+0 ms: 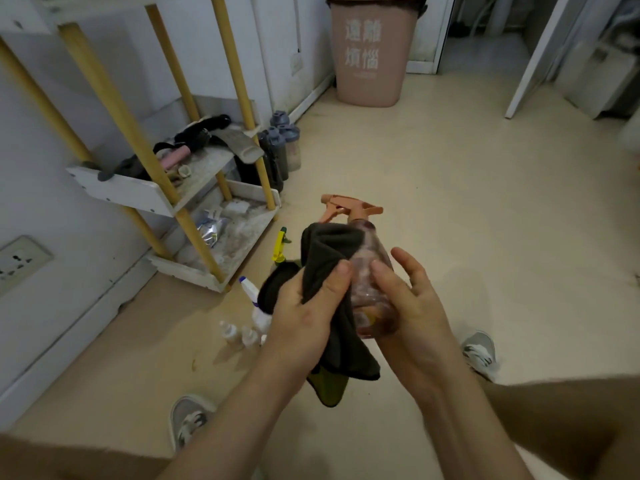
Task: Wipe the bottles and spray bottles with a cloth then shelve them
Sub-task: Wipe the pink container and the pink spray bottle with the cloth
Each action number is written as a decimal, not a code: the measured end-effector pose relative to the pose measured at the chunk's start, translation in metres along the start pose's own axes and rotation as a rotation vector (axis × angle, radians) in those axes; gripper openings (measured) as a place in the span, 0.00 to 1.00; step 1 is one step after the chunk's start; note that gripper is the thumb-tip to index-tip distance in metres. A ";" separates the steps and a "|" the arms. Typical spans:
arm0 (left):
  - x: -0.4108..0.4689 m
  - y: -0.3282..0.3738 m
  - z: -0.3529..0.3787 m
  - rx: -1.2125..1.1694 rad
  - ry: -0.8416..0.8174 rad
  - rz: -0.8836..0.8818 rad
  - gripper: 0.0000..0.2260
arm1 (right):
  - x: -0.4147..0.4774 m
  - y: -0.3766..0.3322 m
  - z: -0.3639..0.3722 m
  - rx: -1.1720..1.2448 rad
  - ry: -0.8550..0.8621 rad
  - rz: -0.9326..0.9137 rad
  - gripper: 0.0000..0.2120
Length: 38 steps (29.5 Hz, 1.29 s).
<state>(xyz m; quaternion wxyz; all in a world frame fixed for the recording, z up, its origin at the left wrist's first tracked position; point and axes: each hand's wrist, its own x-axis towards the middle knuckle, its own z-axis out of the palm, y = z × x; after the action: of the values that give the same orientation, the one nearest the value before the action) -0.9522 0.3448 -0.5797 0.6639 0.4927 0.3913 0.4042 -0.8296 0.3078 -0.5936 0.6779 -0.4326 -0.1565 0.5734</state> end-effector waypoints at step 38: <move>0.025 0.017 -0.037 0.051 -0.133 -0.001 0.03 | 0.001 0.004 -0.005 -0.685 -0.394 -0.084 0.23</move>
<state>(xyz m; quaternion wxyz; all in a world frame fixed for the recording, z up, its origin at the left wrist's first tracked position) -0.9792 0.3832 -0.5741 0.6761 0.5349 0.3566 0.3601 -0.8281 0.3068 -0.5996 0.4745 -0.5086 -0.4833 0.5317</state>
